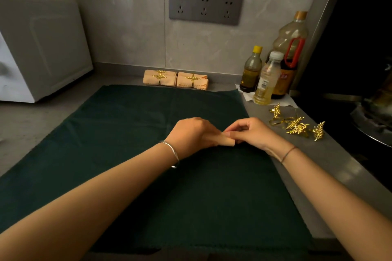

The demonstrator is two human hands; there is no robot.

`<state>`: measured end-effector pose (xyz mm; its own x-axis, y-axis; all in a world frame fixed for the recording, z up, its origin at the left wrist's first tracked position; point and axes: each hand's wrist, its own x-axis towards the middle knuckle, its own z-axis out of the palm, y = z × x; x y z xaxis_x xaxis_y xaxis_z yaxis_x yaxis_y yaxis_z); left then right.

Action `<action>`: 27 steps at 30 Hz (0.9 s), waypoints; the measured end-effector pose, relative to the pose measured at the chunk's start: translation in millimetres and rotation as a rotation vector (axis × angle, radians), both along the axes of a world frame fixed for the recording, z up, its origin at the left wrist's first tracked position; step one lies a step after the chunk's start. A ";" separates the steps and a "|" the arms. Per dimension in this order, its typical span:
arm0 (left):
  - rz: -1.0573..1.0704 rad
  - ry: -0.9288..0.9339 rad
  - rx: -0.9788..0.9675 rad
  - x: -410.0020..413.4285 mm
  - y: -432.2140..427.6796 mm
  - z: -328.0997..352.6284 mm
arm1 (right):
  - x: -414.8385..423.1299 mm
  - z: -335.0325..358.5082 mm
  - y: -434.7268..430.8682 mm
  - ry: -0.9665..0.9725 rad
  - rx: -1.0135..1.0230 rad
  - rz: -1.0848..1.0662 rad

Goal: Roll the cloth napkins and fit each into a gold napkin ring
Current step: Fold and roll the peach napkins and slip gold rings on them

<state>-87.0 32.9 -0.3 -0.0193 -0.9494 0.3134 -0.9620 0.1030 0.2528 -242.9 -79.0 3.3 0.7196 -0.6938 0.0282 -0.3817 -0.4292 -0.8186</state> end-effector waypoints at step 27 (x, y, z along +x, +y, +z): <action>-0.004 0.076 0.194 15.5 -54.8 7.5 | -39.2 -8.3 -42.1 -0.224 -0.389 -0.267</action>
